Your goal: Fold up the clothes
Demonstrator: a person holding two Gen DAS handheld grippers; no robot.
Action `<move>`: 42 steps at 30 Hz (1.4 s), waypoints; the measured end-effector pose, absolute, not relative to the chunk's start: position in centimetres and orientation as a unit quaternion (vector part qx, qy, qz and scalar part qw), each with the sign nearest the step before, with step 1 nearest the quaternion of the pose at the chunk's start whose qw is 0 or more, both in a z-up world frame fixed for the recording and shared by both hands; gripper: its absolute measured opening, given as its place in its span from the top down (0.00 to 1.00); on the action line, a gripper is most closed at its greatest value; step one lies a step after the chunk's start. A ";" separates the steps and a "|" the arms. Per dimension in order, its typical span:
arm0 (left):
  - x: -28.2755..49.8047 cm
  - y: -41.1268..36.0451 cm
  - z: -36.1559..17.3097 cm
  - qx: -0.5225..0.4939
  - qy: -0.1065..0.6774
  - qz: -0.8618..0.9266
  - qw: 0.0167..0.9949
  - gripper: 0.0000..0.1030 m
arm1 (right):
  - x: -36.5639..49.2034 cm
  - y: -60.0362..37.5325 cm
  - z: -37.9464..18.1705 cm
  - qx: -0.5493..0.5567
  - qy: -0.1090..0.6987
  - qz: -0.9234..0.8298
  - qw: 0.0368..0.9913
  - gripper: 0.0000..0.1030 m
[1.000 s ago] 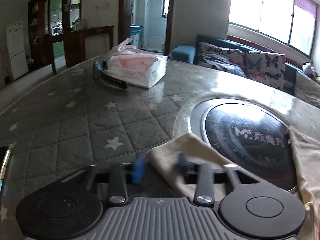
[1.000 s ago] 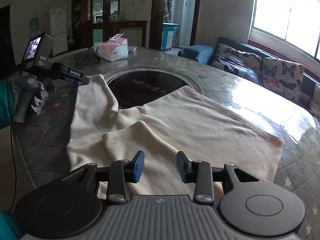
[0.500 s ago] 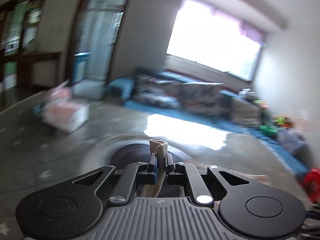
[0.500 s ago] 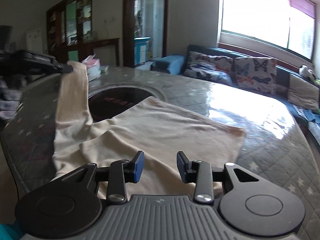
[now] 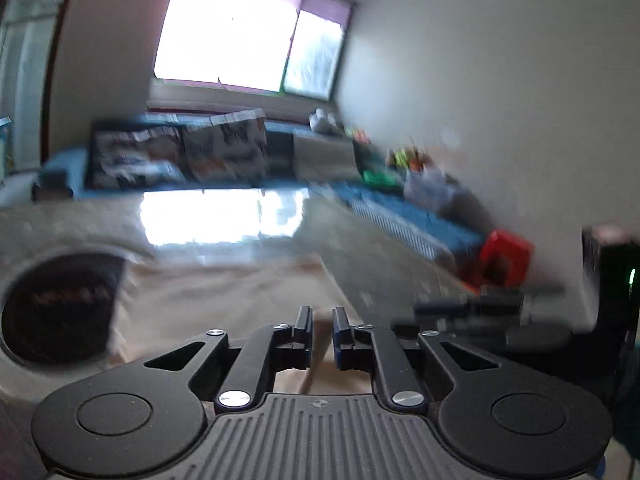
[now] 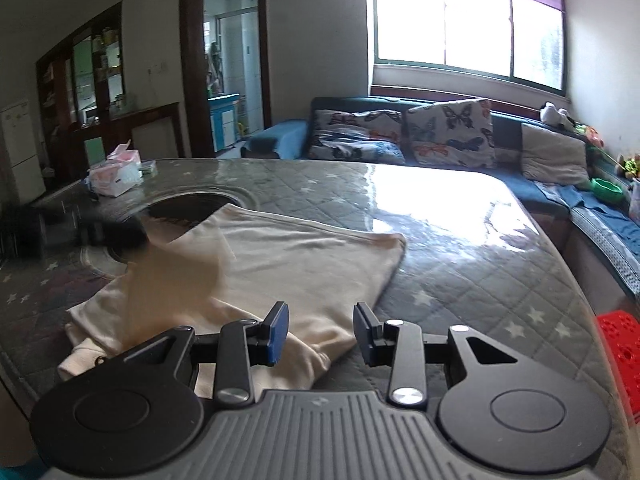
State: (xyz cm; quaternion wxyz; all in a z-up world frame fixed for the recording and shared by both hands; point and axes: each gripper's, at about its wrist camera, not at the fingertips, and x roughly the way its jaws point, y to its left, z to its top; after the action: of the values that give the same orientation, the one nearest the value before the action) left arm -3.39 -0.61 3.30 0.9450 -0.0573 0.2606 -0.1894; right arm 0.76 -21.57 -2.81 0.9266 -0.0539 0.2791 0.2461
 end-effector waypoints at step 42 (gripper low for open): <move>-0.9 7.9 -2.8 0.008 0.309 -0.059 0.949 0.66 | 1.2 -14.2 -6.3 -0.142 0.332 0.324 0.874 0.74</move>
State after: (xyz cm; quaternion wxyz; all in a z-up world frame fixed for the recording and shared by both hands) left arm -0.89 7.89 -2.79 0.9491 0.0083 0.3093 -0.0585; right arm 1.19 -14.22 -6.33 0.8743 -0.1423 0.3319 0.3244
